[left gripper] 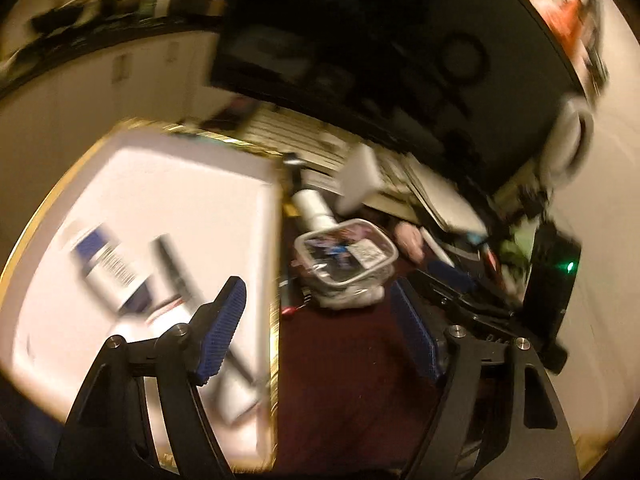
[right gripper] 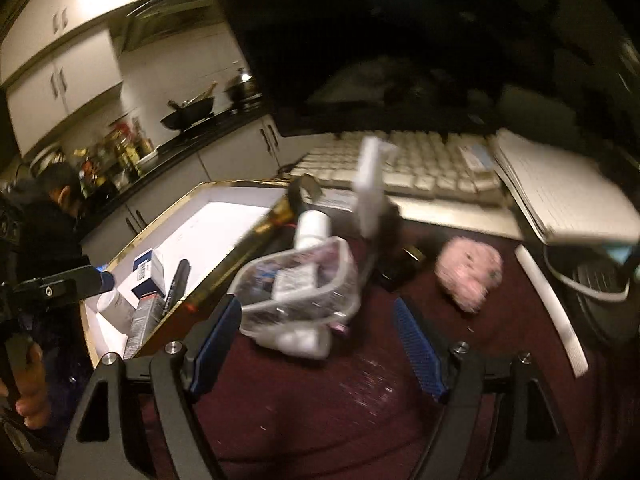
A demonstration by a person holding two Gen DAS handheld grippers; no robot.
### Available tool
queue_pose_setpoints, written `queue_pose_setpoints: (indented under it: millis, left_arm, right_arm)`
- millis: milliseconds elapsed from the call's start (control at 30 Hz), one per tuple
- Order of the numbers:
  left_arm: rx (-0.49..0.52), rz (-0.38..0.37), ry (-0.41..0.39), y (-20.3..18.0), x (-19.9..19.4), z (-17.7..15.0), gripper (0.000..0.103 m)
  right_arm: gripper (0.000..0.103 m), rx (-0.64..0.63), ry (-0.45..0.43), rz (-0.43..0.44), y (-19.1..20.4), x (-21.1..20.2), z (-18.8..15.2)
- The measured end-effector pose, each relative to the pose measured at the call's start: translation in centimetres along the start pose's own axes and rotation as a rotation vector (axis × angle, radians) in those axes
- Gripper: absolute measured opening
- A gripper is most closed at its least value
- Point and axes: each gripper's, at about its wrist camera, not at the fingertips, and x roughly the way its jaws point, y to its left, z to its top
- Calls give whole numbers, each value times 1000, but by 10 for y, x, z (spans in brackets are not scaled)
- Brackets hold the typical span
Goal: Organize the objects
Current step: 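Move both grippers back to the desk and grasp the clear cartoon pouch with the left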
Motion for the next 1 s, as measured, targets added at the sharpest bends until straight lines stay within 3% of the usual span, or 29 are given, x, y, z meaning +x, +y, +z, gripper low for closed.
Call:
queue_pose_setpoints:
  millis: [167, 267, 333, 467, 633, 733, 833, 1000]
  left_arm:
    - [277, -10, 111, -28, 42, 25, 75]
    - [370, -54, 173, -36, 65, 33, 75]
    - [364, -82, 188, -36, 77, 42, 75]
    - [257, -132, 208, -25, 101, 62, 75]
    - [192, -117, 312, -22, 131, 62, 75]
    - [221, -106, 317, -29, 131, 54, 75]
    - [220, -175, 334, -38, 120, 46, 75]
    - [335, -181, 330, -60, 101, 25, 75]
  right_arm:
    - [80, 12, -27, 5, -15, -12, -5]
    - [80, 13, -38, 6, -17, -15, -5]
    - [81, 12, -44, 1, -19, -17, -6]
    - [81, 15, -46, 3, -21, -17, -6]
    - [81, 17, -58, 8, -22, -21, -6]
    - [81, 15, -71, 8, -22, -26, -6]
    - [81, 18, -87, 4, -24, -32, -6]
    - [81, 29, -111, 0, -29, -42, -7]
